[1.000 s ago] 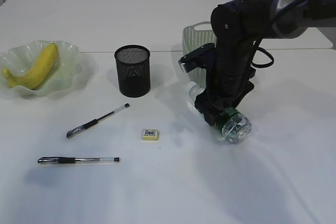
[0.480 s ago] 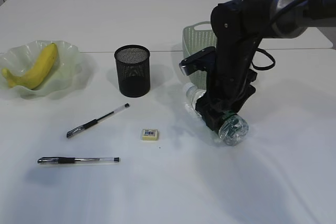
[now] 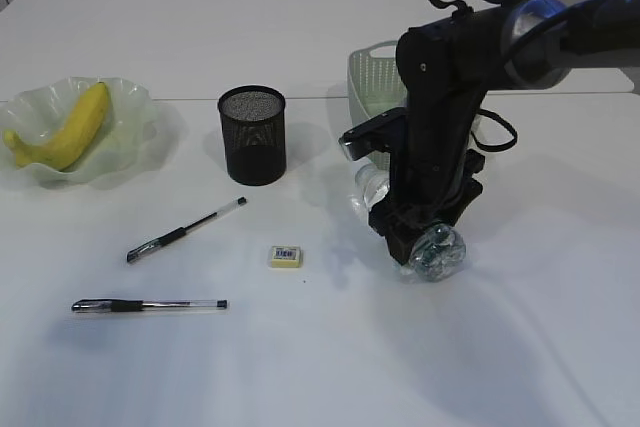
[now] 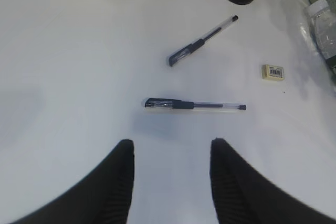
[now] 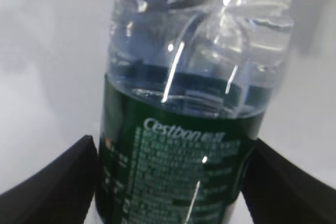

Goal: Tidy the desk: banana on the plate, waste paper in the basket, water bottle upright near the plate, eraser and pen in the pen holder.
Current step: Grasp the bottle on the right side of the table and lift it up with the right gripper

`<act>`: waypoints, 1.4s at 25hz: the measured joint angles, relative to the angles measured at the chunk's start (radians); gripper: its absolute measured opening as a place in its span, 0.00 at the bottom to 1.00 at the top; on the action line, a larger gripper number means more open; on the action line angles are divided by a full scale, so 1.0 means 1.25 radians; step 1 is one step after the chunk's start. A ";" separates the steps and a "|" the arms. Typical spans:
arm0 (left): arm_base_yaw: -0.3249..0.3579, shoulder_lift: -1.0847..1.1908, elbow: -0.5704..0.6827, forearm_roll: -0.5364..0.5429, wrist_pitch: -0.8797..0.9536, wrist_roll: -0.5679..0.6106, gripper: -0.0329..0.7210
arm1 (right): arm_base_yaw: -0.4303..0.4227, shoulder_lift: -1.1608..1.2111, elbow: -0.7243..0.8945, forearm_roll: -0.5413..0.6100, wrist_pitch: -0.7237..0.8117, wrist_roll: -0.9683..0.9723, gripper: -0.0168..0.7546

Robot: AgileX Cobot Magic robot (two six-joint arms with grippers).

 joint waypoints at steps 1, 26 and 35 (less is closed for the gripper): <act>0.000 0.000 0.000 0.000 -0.001 0.000 0.49 | 0.000 0.000 0.000 0.000 0.000 0.000 0.81; 0.000 0.000 0.000 0.000 -0.005 0.000 0.49 | 0.000 -0.003 0.003 0.015 0.016 0.009 0.54; 0.000 0.000 0.000 0.000 -0.005 0.000 0.49 | 0.000 -0.061 0.003 0.039 0.038 0.010 0.53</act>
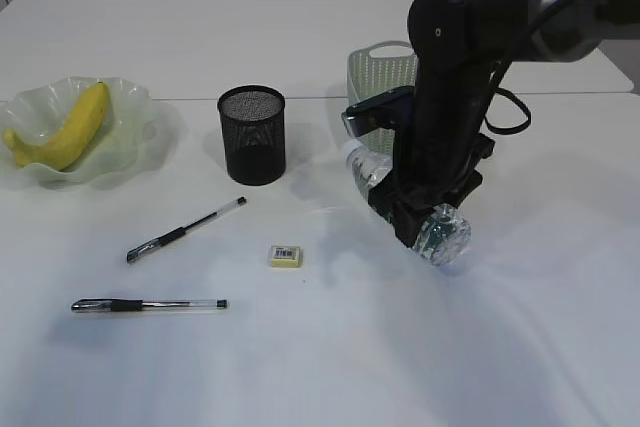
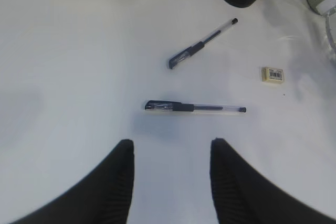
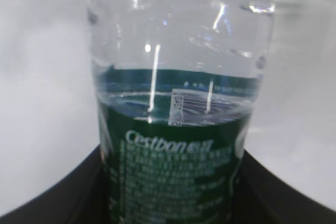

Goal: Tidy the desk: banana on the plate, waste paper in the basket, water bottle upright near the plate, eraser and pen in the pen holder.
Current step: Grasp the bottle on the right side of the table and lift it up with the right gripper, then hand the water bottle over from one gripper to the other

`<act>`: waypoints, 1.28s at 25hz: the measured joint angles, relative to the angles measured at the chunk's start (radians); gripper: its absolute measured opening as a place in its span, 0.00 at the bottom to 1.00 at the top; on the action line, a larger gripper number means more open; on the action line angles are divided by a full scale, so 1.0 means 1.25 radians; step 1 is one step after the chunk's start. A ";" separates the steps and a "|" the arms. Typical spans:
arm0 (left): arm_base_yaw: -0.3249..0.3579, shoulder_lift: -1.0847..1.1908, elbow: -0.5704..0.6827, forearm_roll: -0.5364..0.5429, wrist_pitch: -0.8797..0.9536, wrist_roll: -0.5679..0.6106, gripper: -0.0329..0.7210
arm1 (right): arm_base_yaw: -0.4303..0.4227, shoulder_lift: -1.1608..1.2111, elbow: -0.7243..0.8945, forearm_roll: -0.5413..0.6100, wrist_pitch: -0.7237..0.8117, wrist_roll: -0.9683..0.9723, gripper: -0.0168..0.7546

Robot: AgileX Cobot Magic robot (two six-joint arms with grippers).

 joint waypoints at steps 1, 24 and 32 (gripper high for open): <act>0.000 0.000 0.000 0.000 0.000 0.000 0.49 | 0.000 -0.006 0.001 0.002 0.004 0.000 0.53; 0.000 0.000 0.000 -0.186 -0.039 0.103 0.49 | 0.000 -0.409 0.139 0.193 0.061 -0.067 0.53; 0.000 0.000 0.000 -0.529 -0.026 0.434 0.49 | 0.000 -0.535 0.183 0.445 0.064 -0.200 0.53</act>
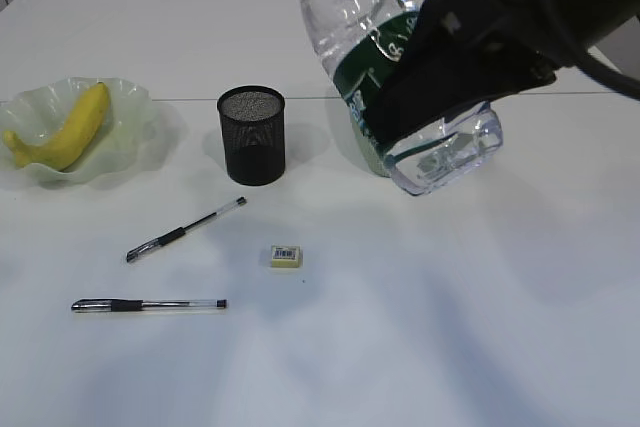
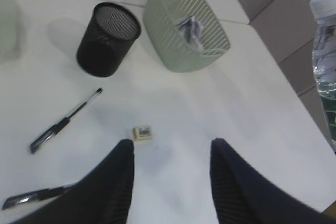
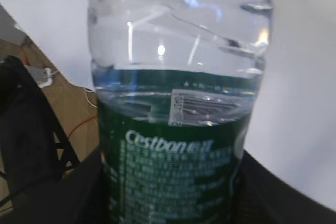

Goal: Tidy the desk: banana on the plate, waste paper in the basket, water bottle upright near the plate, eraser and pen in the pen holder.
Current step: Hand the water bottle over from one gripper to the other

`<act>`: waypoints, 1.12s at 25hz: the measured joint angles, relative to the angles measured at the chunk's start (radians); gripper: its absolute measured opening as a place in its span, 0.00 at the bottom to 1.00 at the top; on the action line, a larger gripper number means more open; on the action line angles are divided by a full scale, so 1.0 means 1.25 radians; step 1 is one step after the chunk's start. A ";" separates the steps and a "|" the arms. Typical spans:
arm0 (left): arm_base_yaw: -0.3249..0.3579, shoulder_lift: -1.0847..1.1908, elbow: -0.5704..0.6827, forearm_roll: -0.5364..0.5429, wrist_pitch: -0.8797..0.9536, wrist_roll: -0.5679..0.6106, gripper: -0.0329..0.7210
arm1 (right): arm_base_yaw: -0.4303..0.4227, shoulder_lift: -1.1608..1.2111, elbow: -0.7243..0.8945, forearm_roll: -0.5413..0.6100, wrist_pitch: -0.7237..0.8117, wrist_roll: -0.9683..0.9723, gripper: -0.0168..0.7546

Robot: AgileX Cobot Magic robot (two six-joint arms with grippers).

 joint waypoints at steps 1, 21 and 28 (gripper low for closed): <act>0.000 0.000 0.000 -0.031 0.006 0.029 0.49 | 0.000 -0.009 0.000 0.020 0.000 -0.011 0.53; 0.000 0.000 0.000 -0.408 0.223 0.445 0.52 | 0.119 -0.024 0.002 0.230 -0.048 -0.194 0.53; 0.000 0.000 0.000 -0.530 0.250 0.510 0.73 | 0.119 -0.024 0.002 0.318 -0.070 -0.260 0.53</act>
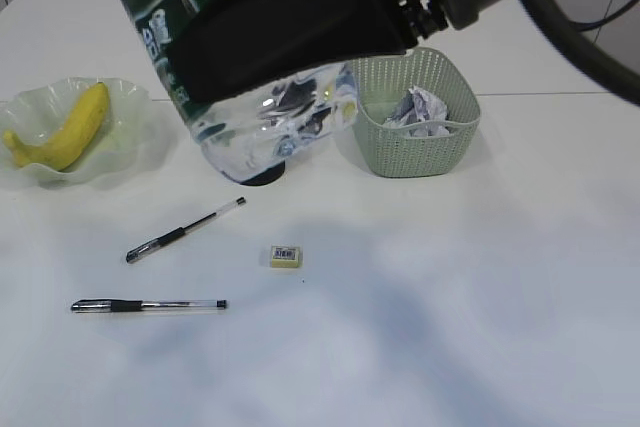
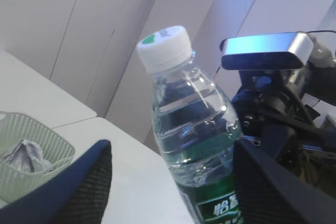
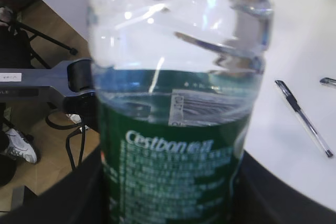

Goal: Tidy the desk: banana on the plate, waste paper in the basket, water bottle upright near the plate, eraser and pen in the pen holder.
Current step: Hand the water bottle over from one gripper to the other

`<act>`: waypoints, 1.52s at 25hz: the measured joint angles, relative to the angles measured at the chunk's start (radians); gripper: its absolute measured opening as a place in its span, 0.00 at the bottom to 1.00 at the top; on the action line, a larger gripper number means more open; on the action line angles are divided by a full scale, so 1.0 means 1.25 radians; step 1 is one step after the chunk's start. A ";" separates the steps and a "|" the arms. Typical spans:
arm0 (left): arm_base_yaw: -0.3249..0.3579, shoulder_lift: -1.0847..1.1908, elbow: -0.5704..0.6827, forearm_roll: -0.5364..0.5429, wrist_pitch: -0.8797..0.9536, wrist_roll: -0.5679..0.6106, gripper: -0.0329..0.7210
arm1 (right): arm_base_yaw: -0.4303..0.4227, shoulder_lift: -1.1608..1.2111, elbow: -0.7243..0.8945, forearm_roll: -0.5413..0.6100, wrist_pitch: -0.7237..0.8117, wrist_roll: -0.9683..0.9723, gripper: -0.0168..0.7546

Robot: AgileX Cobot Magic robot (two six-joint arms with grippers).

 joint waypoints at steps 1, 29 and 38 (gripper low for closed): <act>0.000 0.000 0.000 -0.008 0.012 0.007 0.73 | 0.000 0.000 0.000 0.008 -0.003 -0.010 0.53; 0.000 0.000 0.000 -0.016 0.079 0.047 0.78 | 0.116 0.087 0.002 0.133 -0.049 -0.217 0.53; 0.000 0.000 0.000 -0.016 0.079 0.047 0.80 | 0.149 0.120 0.002 0.199 -0.093 -0.315 0.53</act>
